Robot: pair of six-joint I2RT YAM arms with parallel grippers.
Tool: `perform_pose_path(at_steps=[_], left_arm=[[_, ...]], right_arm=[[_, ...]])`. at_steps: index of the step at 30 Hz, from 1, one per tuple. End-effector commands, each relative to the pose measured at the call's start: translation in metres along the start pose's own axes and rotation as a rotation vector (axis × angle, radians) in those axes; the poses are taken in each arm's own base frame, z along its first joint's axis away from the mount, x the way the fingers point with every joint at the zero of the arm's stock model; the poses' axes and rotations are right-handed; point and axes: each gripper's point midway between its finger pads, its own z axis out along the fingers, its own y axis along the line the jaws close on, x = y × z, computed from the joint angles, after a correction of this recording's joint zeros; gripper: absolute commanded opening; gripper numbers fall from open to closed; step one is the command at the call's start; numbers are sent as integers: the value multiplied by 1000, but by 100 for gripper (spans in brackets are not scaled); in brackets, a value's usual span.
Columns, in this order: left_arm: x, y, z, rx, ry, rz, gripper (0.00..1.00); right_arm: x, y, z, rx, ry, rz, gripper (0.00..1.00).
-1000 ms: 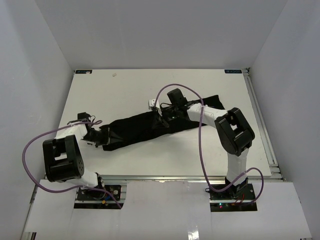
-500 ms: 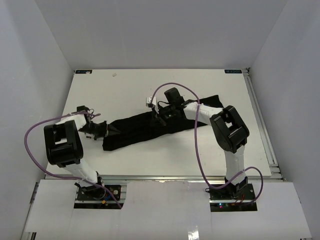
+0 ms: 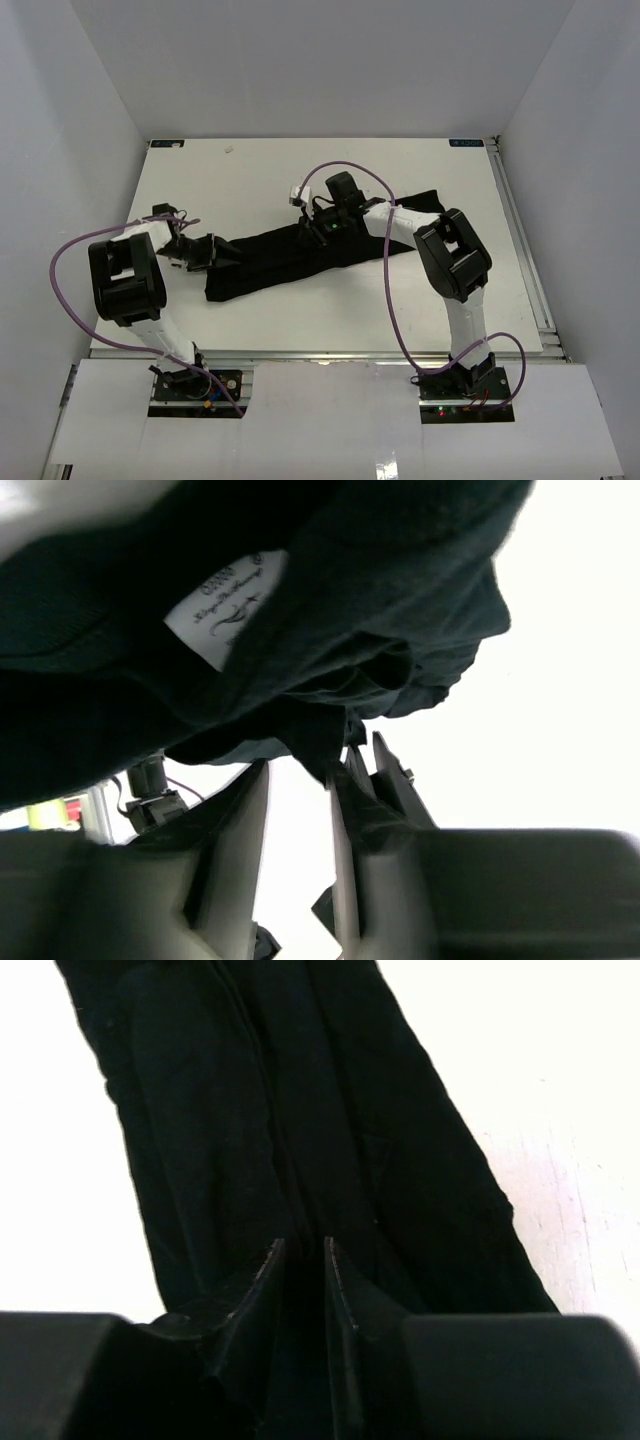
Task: Fold and stack the t-shirts
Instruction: Fold the other side of the tshirt into a rectangle
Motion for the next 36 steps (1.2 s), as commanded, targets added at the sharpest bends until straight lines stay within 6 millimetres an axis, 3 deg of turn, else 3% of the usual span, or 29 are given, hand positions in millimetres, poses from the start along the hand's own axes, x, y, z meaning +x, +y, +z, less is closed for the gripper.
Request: perform_pose_path(at_steps=[1, 9, 15, 17, 19, 20, 21, 23, 24, 25, 26, 29, 30, 33, 36], left_arm=[[3, -15, -10, 48, 1, 36, 44], [8, -37, -29, 117, -46, 163, 50], [10, -66, -68, 208, -212, 536, 62], [22, -74, -84, 265, -239, 696, 64], [24, -72, -91, 271, -279, 787, 72], [21, -69, -99, 261, -342, 803, 79], [16, -57, -97, 217, -364, 792, 98], [12, -42, -99, 184, -405, 807, 98], [11, -27, -89, 160, -384, 799, 98], [11, -21, -87, 158, -382, 805, 98], [15, -17, -84, 161, -376, 827, 98], [37, -28, -86, 240, -390, 972, 98], [49, -31, -89, 279, -383, 1016, 98], [58, -33, -88, 307, -382, 1054, 96], [56, -27, -84, 304, -380, 1054, 86]], right_arm=[[-24, -17, -1, 61, -49, -11, 31], [-35, -41, -8, 209, -57, 20, 33], [-54, -39, -19, 199, -90, -12, 34], [-63, -24, -25, 113, -122, -36, 35], [-70, -12, -36, 38, -152, -83, 42], [-74, 4, -40, -63, -180, -103, 47], [-68, 10, -46, -91, -163, -80, 49], [-67, 14, -61, -98, -167, -123, 52], [-65, 12, -69, -80, -164, -126, 53], [-71, 10, -81, -51, -173, -139, 57], [-65, 4, -88, -23, -166, -87, 59], [-56, -33, -137, 71, -182, 52, 62], [-53, -37, -144, 82, -174, 70, 62], [-39, -36, -163, 101, -145, 86, 60], [-38, -22, -173, 76, -135, 83, 48]])
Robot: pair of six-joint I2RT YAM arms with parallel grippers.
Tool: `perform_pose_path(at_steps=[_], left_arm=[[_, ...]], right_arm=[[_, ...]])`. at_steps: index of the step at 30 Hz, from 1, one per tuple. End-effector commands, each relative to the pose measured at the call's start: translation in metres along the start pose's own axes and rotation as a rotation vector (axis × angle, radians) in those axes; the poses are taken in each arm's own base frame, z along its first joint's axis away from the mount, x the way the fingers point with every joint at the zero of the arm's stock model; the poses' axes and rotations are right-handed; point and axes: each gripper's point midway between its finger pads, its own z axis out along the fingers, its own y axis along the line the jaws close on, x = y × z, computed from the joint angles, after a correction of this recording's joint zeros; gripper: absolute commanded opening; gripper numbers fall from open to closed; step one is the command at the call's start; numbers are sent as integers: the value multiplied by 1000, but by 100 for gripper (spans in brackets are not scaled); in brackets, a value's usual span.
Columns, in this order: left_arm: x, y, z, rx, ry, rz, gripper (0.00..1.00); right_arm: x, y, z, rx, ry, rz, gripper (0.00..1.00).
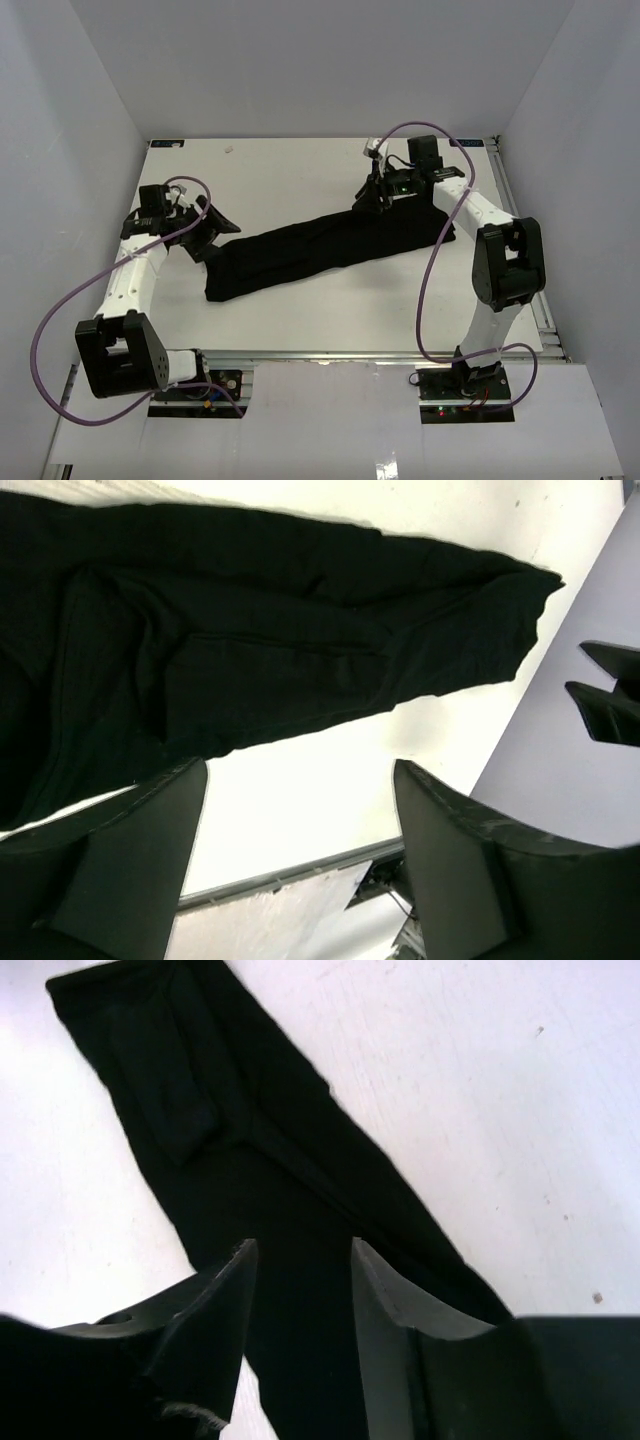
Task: Fold and stack the t-shirts
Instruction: Fold the other side of the tshirt into a rectangle, then grab the bottom of the folded rectangular tshirt with left arm
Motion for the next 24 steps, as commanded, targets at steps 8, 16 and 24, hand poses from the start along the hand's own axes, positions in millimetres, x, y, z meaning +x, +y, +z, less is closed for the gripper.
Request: perform_pose_path(at_steps=[8, 16, 24], left_arm=[[-17, 16, -21, -89, -226, 38, 39], [-7, 71, -15, -215, -201, -162, 98], [3, 86, -4, -154, -132, -161, 89]], right_arm=[[5, 61, 5, -71, 68, 68, 34], [-3, 90, 92, 10, 161, 287, 33], [3, 109, 161, -115, 189, 437, 32]])
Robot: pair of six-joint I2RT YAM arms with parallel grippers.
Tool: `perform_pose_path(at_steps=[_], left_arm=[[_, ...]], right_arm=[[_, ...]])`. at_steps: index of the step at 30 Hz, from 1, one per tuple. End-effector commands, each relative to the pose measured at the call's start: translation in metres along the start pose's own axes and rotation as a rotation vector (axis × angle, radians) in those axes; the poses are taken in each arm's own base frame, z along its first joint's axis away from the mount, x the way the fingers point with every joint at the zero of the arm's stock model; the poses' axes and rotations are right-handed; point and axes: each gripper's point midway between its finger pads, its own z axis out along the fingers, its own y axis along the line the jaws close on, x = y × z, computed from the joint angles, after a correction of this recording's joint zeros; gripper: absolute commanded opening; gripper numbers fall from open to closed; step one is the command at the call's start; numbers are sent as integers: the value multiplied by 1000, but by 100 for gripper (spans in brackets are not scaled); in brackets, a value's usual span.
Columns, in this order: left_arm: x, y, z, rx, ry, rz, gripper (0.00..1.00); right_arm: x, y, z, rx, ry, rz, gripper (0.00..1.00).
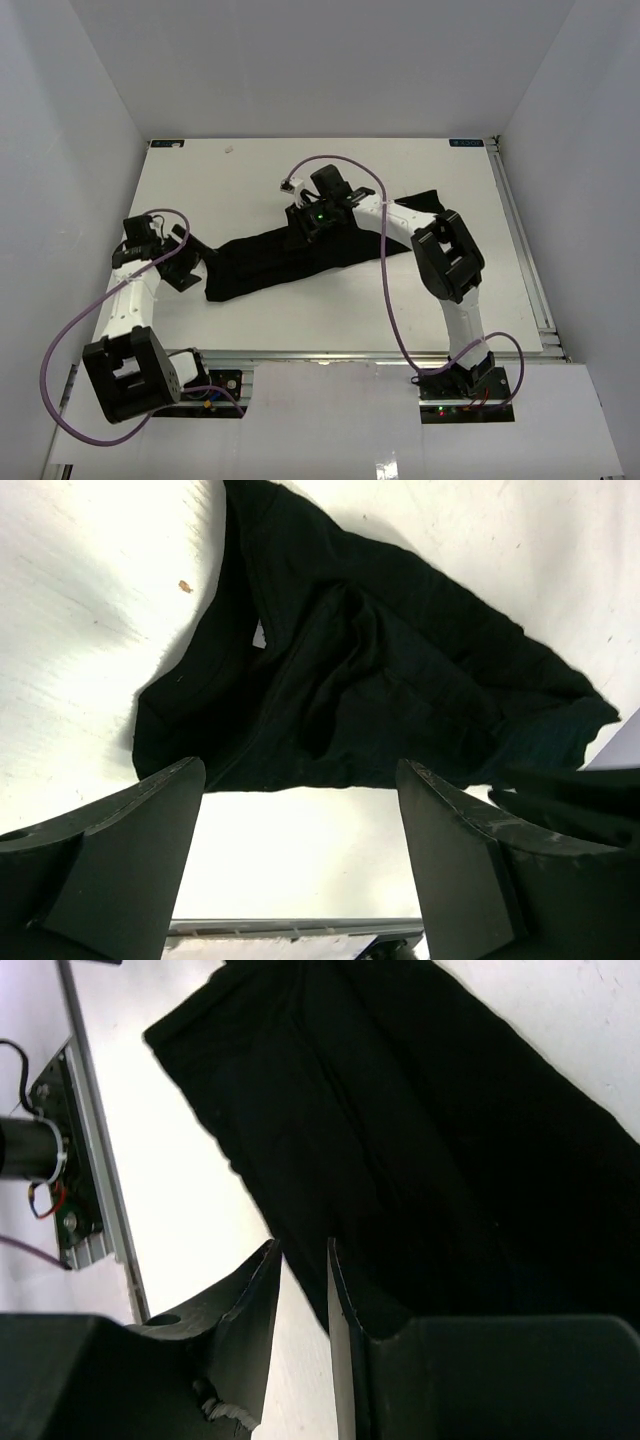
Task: Fold and stack the t-shirts
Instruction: Grab the bottom of the folded rectangular tshirt with left arm
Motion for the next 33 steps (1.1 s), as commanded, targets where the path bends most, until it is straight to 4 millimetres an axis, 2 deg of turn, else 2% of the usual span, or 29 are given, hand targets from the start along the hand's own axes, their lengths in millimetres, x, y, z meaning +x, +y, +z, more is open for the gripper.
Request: perform_pose_path(at_steps=[1, 8, 10, 13, 18, 23, 30, 33], left_arm=[[1, -5, 8, 69, 18, 51, 88], [-12, 12, 26, -15, 16, 125, 87], [-21, 21, 30, -65, -15, 149, 87], [-24, 27, 39, -84, 0, 183, 87], [-26, 15, 55, 6, 31, 240, 87], [-25, 5, 59, 71, 48, 260, 88], [-6, 10, 71, 132, 106, 282, 89], [-3, 20, 76, 100, 118, 308, 89]], right_arm=[[-22, -1, 6, -11, -52, 59, 32], [-15, 14, 38, -118, -13, 35, 30], [-18, 21, 42, -147, -18, 25, 30], [-20, 21, 49, -161, -21, 33, 30], [-13, 17, 52, -154, -3, 48, 29], [-1, 10, 60, -132, 32, 45, 28], [12, 3, 66, -120, 56, 63, 27], [15, 4, 66, -122, 62, 67, 27]])
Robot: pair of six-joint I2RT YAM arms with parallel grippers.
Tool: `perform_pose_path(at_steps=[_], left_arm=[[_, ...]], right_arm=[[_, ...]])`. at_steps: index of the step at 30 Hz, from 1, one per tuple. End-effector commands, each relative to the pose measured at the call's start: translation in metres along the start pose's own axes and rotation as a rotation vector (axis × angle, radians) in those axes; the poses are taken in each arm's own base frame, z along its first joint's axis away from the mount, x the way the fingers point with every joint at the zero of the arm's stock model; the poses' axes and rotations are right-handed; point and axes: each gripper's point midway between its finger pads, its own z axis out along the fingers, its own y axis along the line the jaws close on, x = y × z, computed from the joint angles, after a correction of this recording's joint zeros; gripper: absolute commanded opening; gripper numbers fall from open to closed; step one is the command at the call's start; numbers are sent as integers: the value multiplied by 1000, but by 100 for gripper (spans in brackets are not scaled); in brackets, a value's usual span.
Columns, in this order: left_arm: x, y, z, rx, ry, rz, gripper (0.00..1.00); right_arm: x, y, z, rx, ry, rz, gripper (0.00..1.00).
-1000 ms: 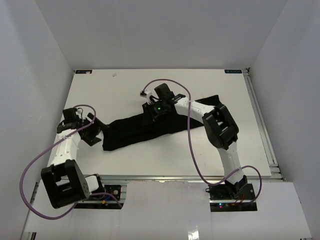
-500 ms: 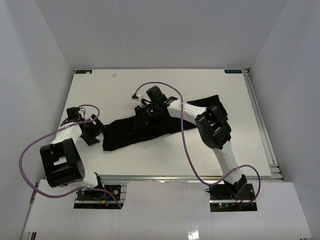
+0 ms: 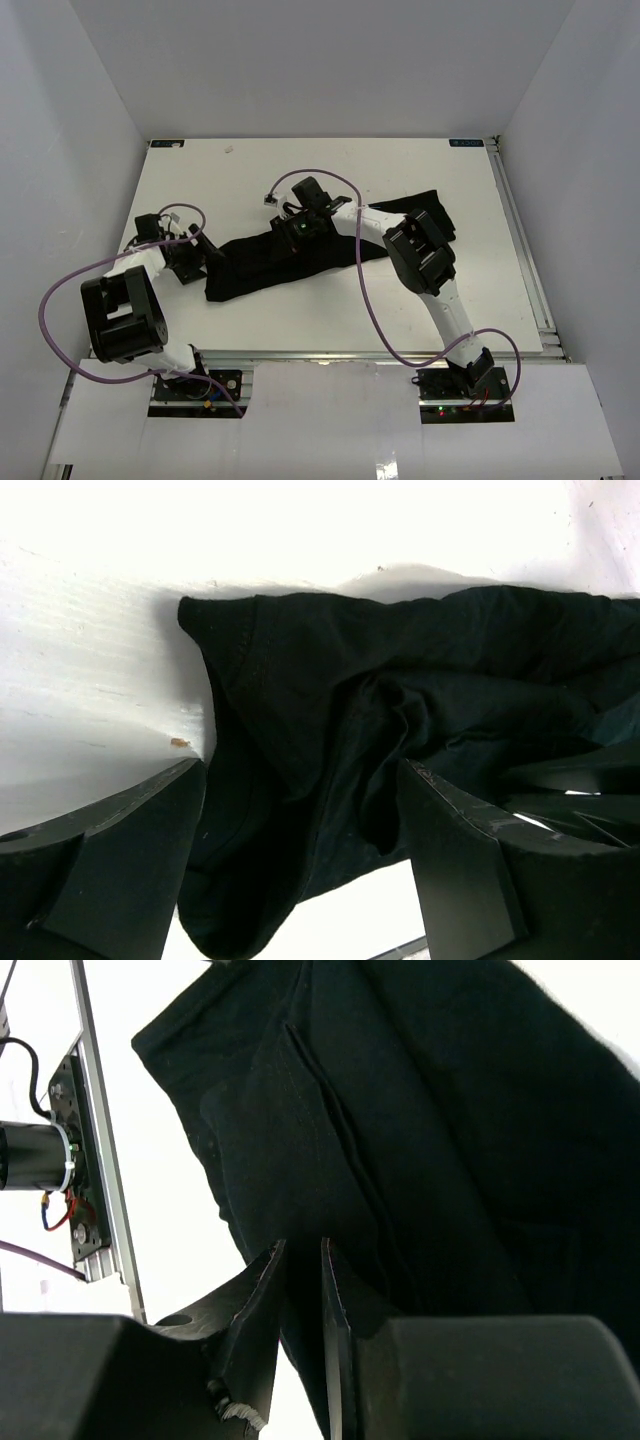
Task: Fold and stack the t-shirts
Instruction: Grab the bottom of the folded rectangular tshirt with left arm
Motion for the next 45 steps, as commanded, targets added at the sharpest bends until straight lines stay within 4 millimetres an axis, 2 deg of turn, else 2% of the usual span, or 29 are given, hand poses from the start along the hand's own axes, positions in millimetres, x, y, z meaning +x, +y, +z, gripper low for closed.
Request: perform_pose_path(at_steps=[1, 6, 11, 17, 25, 32, 35, 37, 41, 45], left_arm=[[2, 7, 3, 0, -4, 54, 89], [8, 5, 6, 34, 10, 95, 88], [24, -12, 10, 141, 61, 132, 87], [32, -25, 7, 218, 83, 152, 86], [32, -29, 9, 231, 97, 137, 79], [35, -44, 22, 222, 134, 158, 74], [35, -52, 25, 232, 140, 153, 70], [36, -54, 26, 237, 143, 153, 64], [39, -56, 27, 238, 154, 145, 44], [36, -56, 26, 225, 138, 136, 35]], right_arm=[[-7, 7, -1, -9, -7, -22, 27], [-5, 6, -3, -3, -5, -26, 27], [-2, -1, -1, 25, 3, -21, 26], [6, -7, 5, 47, 25, -17, 24], [13, -11, 8, 55, 41, -6, 23], [13, -12, 8, 58, 40, -1, 22], [13, -13, 8, 61, 40, -3, 22], [13, -13, 7, 62, 38, -3, 22], [13, -12, 8, 61, 40, -3, 22], [13, -11, 7, 60, 39, -4, 22]])
